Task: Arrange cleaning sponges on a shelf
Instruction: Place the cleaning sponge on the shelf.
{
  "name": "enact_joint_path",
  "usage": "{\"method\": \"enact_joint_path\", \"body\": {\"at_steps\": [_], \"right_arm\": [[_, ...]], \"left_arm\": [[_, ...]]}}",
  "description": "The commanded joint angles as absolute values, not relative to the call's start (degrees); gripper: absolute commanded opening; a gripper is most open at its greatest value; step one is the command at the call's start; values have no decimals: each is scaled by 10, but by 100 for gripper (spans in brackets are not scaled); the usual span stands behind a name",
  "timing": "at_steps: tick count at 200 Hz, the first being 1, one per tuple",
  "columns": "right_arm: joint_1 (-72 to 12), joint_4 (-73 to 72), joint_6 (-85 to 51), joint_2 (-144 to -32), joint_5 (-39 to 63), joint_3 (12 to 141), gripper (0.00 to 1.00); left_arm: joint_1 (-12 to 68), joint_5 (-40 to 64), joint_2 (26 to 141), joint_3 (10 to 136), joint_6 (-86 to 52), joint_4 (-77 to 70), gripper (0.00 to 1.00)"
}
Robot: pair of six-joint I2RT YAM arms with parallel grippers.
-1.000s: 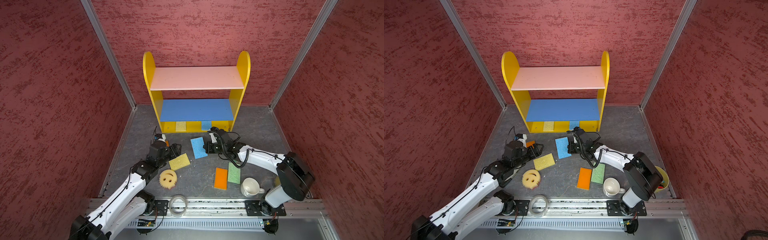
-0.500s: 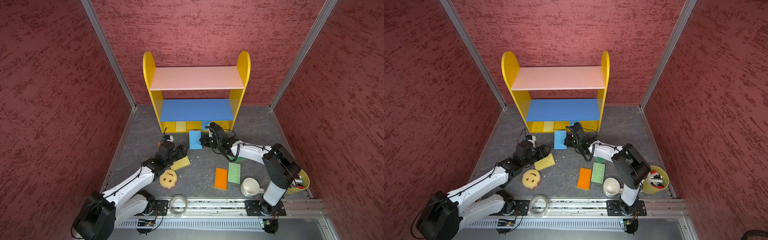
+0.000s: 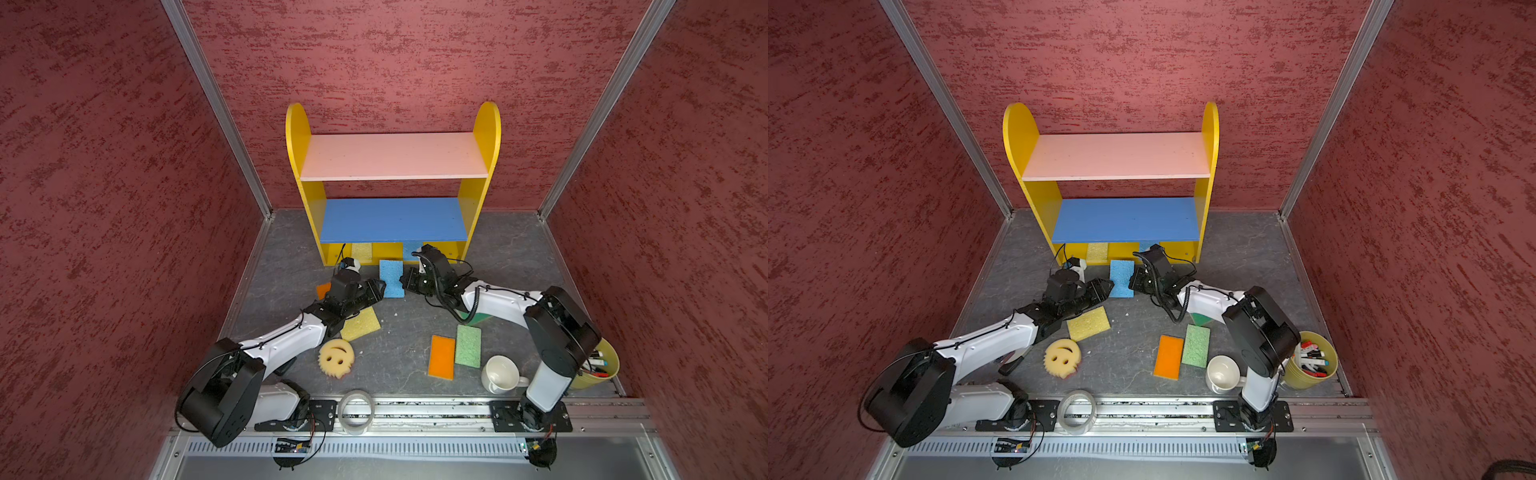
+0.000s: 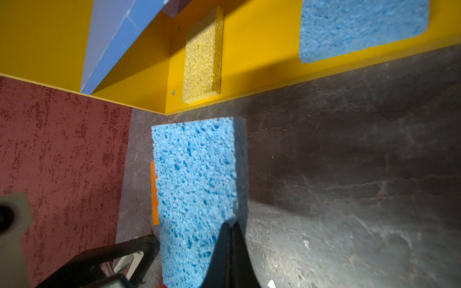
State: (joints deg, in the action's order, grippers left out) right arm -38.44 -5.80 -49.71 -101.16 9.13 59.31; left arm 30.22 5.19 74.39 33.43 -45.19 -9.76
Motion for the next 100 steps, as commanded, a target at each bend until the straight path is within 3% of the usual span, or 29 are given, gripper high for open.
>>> {"method": "enact_joint_path", "body": {"at_steps": [1, 69, 100], "right_arm": [[-381, -73, -513, -1017, 94, 605, 0], [-378, -88, -527, -1015, 100, 601, 0], [-378, -91, -531, -1015, 98, 598, 0]], "left_arm": [[305, 57, 754, 344, -444, -118, 44], [305, 45, 784, 360, -443, -101, 40], [308, 53, 797, 369, -446, -113, 28]]}}
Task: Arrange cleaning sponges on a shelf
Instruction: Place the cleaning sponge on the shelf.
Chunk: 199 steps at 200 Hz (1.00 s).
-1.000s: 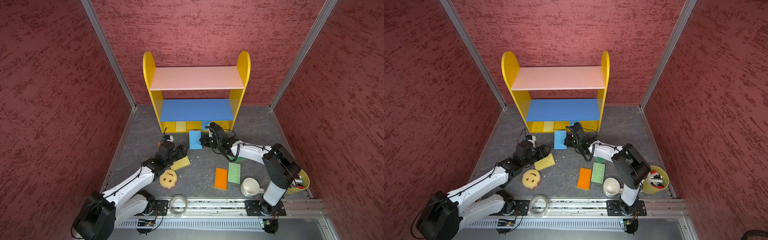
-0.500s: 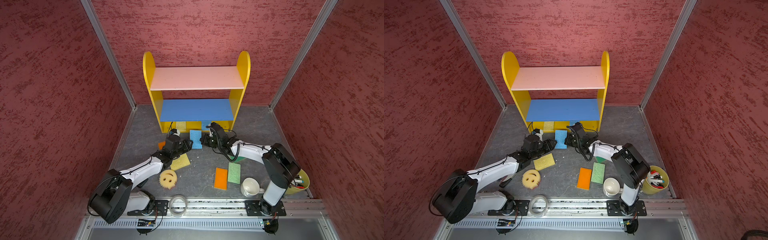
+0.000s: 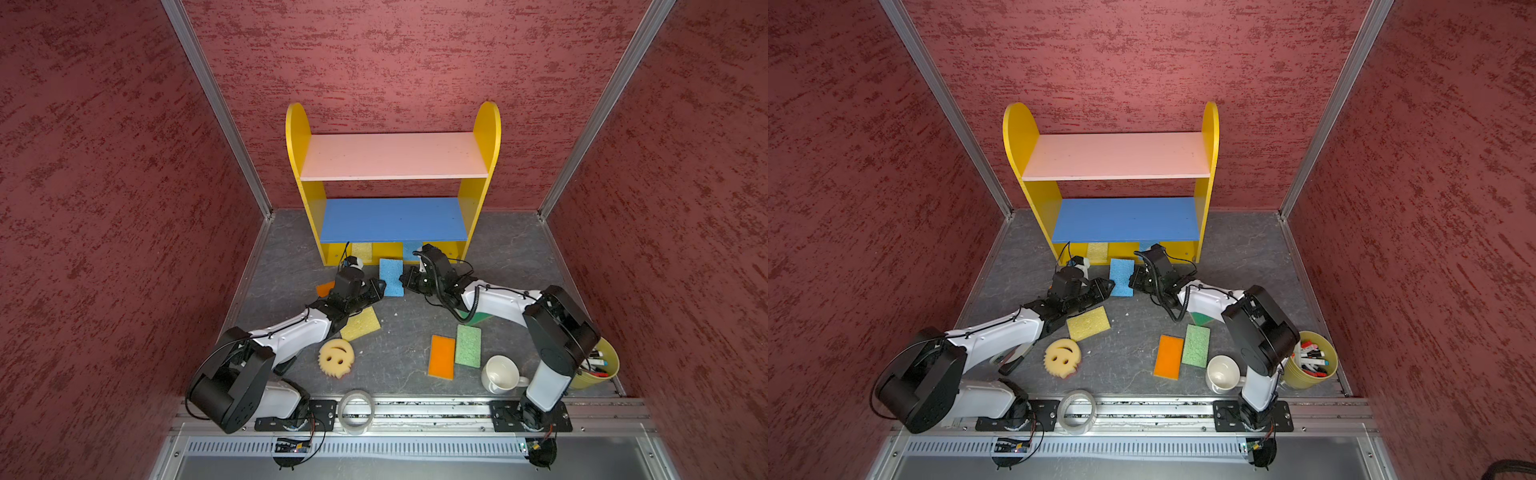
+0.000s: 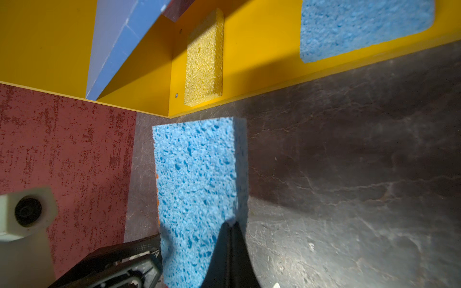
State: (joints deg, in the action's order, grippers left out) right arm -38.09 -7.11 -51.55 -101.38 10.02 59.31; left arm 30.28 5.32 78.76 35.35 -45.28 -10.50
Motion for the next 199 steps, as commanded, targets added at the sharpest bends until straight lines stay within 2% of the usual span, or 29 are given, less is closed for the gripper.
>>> {"method": "enact_joint_path", "body": {"at_steps": [1, 49, 83, 93, 115, 128, 178, 199], "right_arm": [[-378, -92, -532, -1015, 98, 598, 0], [-378, -104, -540, -1022, 105, 595, 0], [-377, -113, -543, -1021, 107, 591, 0], [-377, -117, -545, -1021, 110, 588, 6], [-376, -134, -552, -1019, 115, 580, 29], [-375, -141, -554, -1019, 119, 577, 35], [-367, -163, -569, -1010, 117, 552, 46], [-363, -164, -562, -978, 98, 526, 47]], "left_arm": [[309, 54, 797, 369, -446, -113, 28], [316, 50, 799, 373, -451, -116, 13], [316, 41, 794, 369, -454, -113, 9], [316, 38, 794, 369, -453, -111, 8], [315, 37, 798, 370, -450, -112, 3], [315, 38, 799, 368, -449, -119, 0], [303, 41, 812, 352, -445, -150, 0], [292, 44, 829, 347, -439, -161, 0]]}}
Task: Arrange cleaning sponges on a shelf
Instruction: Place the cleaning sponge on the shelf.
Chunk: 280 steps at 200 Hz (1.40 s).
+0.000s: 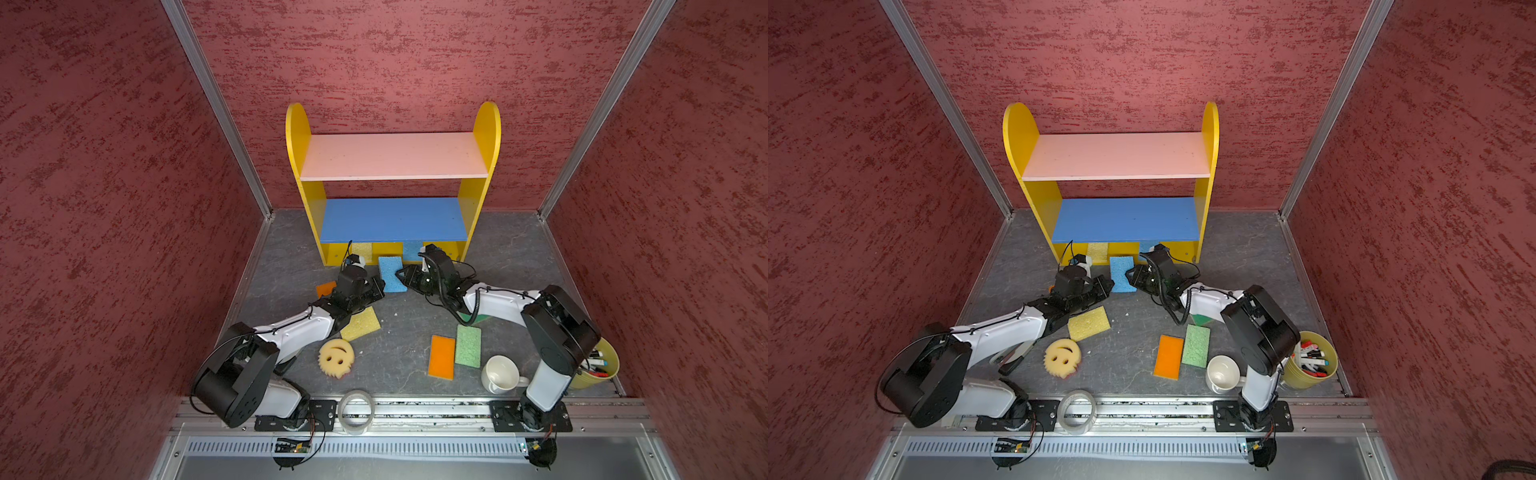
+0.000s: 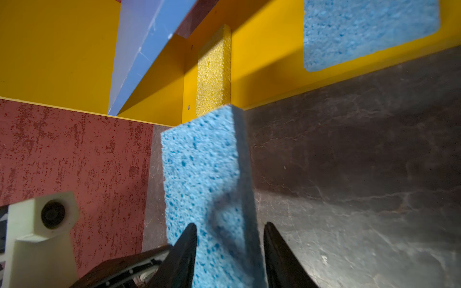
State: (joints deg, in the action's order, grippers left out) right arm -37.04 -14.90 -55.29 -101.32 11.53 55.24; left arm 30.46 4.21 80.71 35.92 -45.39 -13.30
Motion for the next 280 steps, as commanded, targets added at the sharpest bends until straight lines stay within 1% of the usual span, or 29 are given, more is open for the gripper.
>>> {"method": "enact_joint_path", "body": {"at_steps": [1, 25, 64, 106, 177, 237, 272, 280], "right_arm": [[-363, -164, -562, -975, 96, 524, 47], [-361, -150, -544, -915, 54, 486, 47], [-360, -90, -506, -812, -15, 439, 48], [-360, -57, -487, -751, -52, 411, 48], [-360, -40, -473, -739, -56, 394, 48], [-360, -38, -470, -729, -58, 381, 49], [-360, -38, -470, -720, -59, 373, 49], [-360, -38, -471, -716, -60, 369, 49]], "left_arm": [[292, 44, 831, 348, -438, -162, 0], [280, 36, 854, 355, -419, -169, 0], [270, 36, 903, 393, -393, -173, 0], [258, 42, 951, 438, -377, -167, 0], [250, 49, 1029, 507, -360, -158, 0], [251, 23, 1057, 536, -354, -154, 0], [254, 1, 1075, 551, -356, -149, 2], [254, -4, 1075, 552, -356, -150, 6]]}}
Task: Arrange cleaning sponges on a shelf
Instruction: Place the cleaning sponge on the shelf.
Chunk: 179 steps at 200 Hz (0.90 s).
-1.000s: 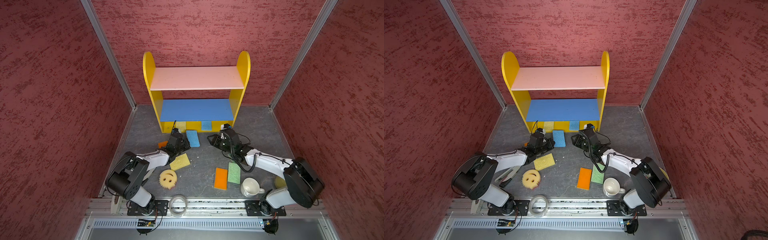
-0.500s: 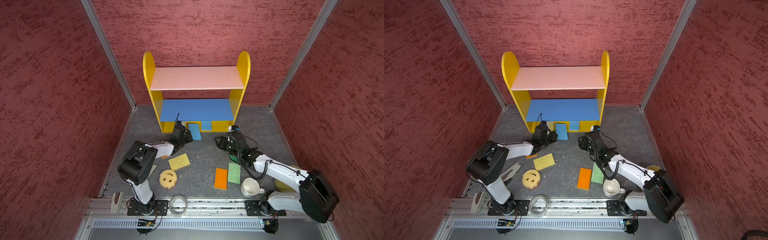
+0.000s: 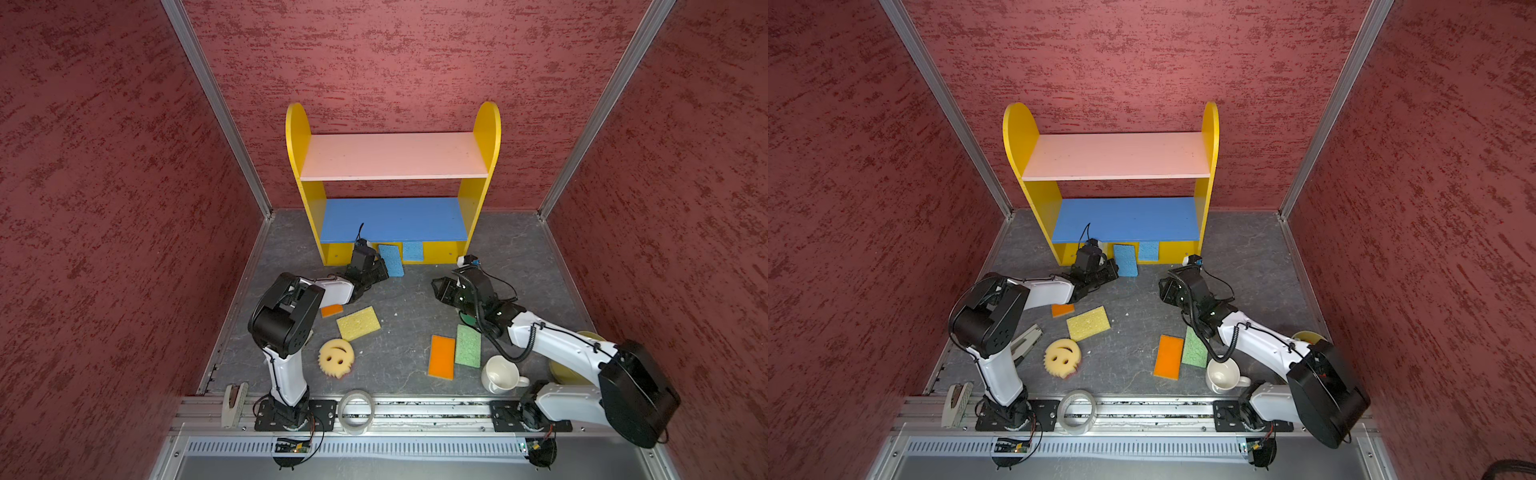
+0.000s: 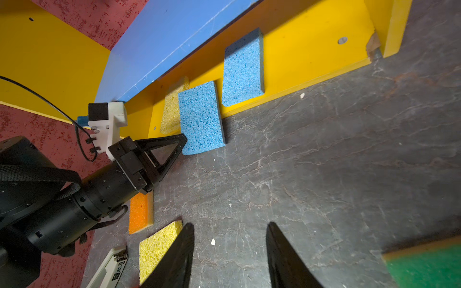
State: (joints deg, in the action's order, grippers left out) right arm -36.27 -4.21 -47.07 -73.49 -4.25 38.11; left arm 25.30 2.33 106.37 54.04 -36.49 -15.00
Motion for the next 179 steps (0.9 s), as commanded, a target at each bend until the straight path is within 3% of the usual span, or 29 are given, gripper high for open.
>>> {"method": "enact_joint_path", "body": {"at_steps": [1, 27, 34, 118, 128, 159, 179], "right_arm": [[-360, -38, -471, -715, -61, 369, 49], [-360, -36, -473, -703, -66, 358, 49], [-360, -35, -474, -700, -66, 355, 49], [-360, -42, -483, -670, -58, 325, 49], [-360, -43, -483, -668, -55, 323, 49], [-360, -51, -486, -667, -47, 321, 48], [-361, -50, -485, -660, -45, 320, 48]], "left_arm": [[254, -5, 1075, 552, -356, -150, 8], [255, -10, 1075, 553, -358, -148, 37], [257, -11, 1074, 552, -358, -148, 40], [334, -92, 951, 489, -331, -97, 42], [353, -107, 937, 485, -324, -80, 36], [391, -132, 942, 481, -335, -46, 1], [391, -124, 968, 483, -352, -49, 0]]}}
